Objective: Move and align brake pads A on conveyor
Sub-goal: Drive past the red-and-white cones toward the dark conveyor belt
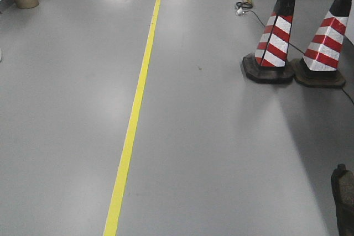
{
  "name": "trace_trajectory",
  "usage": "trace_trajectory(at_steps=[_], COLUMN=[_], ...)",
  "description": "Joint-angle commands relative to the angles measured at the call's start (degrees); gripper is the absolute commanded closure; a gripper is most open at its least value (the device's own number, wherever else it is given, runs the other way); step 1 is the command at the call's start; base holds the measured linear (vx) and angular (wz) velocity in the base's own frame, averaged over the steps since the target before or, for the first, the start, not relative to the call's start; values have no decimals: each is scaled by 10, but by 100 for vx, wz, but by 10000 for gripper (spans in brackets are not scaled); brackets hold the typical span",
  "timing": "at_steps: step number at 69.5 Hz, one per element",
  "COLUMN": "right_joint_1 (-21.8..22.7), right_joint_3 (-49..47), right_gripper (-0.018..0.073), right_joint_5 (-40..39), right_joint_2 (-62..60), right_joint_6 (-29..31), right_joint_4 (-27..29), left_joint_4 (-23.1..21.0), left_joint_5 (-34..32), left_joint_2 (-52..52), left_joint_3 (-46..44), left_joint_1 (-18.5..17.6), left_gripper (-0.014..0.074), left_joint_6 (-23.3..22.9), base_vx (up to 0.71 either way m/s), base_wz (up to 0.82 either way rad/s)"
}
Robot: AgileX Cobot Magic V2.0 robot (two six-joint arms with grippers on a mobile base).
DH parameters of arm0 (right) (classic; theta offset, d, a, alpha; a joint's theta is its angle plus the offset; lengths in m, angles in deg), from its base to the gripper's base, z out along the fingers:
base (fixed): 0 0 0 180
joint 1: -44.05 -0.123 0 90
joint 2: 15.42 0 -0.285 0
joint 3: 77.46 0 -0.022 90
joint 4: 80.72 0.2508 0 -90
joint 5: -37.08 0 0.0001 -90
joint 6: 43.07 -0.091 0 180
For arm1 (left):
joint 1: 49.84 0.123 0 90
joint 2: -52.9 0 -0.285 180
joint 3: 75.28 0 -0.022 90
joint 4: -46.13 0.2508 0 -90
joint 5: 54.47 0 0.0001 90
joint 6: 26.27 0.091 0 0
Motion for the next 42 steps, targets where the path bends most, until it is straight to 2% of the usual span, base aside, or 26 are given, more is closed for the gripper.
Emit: trace_trajectory(at_steps=[1, 42], right_joint_1=[0, 0], right_joint_3=[-16, -16], right_gripper=[480, 480], right_joint_5=[-46, -46], right_joint_2=[2, 2], right_joint_6=[4, 4], right_joint_4=[0, 0], left_joint_4=[-2, -2], left_joint_5=[-55, -55], left_joint_2=[-3, -3], left_joint_3=[-16, -16], left_joint_1=[-3, -3], left_gripper=[451, 451], left_joint_6=[0, 0], base_vx=[60, 60], base_wz=[-3, -3])
